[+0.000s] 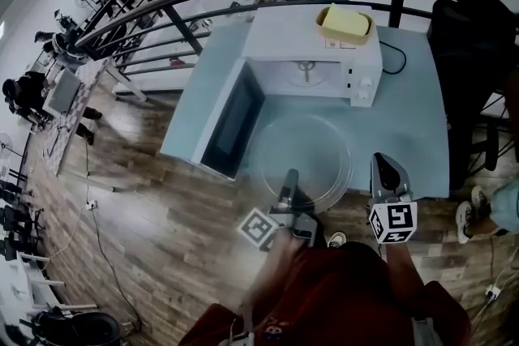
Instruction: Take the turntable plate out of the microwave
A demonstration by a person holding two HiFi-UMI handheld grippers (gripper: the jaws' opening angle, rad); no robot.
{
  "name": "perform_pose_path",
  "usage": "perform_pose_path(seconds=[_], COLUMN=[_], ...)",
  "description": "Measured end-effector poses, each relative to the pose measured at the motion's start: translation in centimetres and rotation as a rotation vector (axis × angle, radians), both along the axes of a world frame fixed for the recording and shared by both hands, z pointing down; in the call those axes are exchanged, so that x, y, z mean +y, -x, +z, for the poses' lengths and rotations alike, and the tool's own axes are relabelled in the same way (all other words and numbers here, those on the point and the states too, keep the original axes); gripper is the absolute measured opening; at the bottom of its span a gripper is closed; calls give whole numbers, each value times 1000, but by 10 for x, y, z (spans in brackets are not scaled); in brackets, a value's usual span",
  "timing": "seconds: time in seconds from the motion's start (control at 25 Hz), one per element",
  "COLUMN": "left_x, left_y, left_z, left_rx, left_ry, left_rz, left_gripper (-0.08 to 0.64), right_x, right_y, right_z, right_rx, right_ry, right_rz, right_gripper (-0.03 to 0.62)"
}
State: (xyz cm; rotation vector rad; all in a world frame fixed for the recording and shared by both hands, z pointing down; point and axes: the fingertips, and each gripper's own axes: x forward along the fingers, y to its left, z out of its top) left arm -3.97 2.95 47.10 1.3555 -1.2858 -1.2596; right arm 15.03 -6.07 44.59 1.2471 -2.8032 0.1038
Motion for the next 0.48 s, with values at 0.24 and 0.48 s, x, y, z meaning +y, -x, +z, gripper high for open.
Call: perform_pose_path(seconds=[0.24,0.48], left_x=[-4,-10], left_y=[-3,-9], left_z=[-4,-4], left_rx=[0,-2], left_ry=[-6,-6], left_rz=[3,12], left_gripper=[31,31], right_x=[-2,-4], right_y=[-2,-12], right_z=[-2,-3], right_rx=[-5,10], right_ry=[3,-3], right_rz=[-2,-2], right_gripper=[2,2])
